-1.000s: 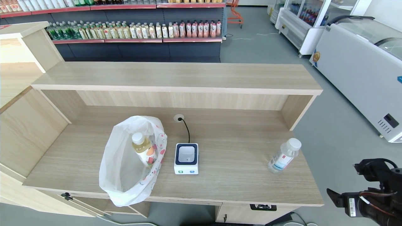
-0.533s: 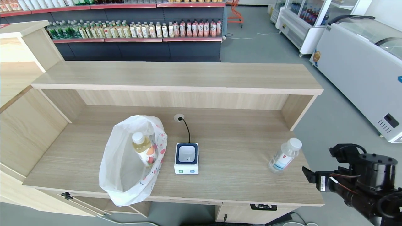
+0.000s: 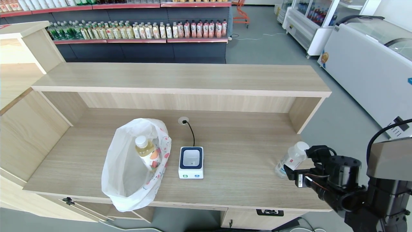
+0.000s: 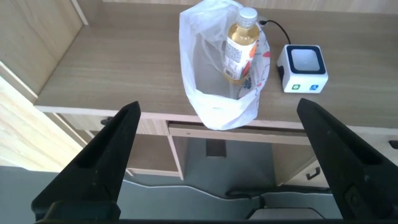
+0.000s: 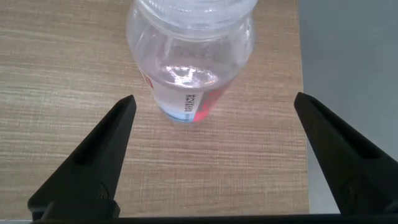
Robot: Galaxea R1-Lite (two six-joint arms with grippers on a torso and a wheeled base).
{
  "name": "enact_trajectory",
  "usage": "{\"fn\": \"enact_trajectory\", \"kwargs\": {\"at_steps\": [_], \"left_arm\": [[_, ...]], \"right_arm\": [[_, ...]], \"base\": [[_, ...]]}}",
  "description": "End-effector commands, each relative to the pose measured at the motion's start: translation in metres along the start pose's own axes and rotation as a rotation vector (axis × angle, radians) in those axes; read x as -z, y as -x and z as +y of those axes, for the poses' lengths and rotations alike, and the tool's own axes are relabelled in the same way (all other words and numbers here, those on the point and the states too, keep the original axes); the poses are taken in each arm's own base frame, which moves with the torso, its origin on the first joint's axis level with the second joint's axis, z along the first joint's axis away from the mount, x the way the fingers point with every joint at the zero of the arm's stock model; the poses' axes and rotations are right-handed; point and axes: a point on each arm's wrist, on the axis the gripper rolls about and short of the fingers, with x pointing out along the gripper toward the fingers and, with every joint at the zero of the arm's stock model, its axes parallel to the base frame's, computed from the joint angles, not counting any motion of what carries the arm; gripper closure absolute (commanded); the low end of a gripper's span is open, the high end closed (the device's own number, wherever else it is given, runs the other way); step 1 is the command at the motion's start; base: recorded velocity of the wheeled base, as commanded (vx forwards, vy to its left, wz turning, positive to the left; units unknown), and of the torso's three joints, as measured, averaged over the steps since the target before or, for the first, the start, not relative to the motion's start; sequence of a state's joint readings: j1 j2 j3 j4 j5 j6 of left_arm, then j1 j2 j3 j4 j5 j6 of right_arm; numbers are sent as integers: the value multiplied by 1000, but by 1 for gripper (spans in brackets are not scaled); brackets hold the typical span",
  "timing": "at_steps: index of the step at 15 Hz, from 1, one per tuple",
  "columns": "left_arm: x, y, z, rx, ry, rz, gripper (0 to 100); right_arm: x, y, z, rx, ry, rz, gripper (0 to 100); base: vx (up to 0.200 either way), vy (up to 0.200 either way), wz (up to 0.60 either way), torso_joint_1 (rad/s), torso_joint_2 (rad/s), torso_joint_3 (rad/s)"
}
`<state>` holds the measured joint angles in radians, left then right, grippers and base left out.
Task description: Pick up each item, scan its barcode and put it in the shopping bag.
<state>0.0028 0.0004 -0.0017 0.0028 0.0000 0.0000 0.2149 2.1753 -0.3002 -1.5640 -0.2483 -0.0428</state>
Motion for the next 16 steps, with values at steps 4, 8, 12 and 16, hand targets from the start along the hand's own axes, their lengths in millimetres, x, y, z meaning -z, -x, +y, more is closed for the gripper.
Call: {"fn": "enact_trajectory", "kwargs": {"at_steps": [4,8,12,16], "left_arm": [[0,0,0,0,0,0,0],[0,0,0,0,0,0,0],[0,0,0,0,0,0,0],[0,0,0,0,0,0,0]], "right_arm": [[5,-24,14,-21,7,-19,0],[2,-39,20,-25,16,-58,0],[6,-46,29,-69,40,-61,0],[4,-59,38,-85,38,-97,0]], "base": [[0,0,0,0,0,0],[0,0,0,0,0,0],[0,0,0,0,0,0],[0,0,0,0,0,0]]}}
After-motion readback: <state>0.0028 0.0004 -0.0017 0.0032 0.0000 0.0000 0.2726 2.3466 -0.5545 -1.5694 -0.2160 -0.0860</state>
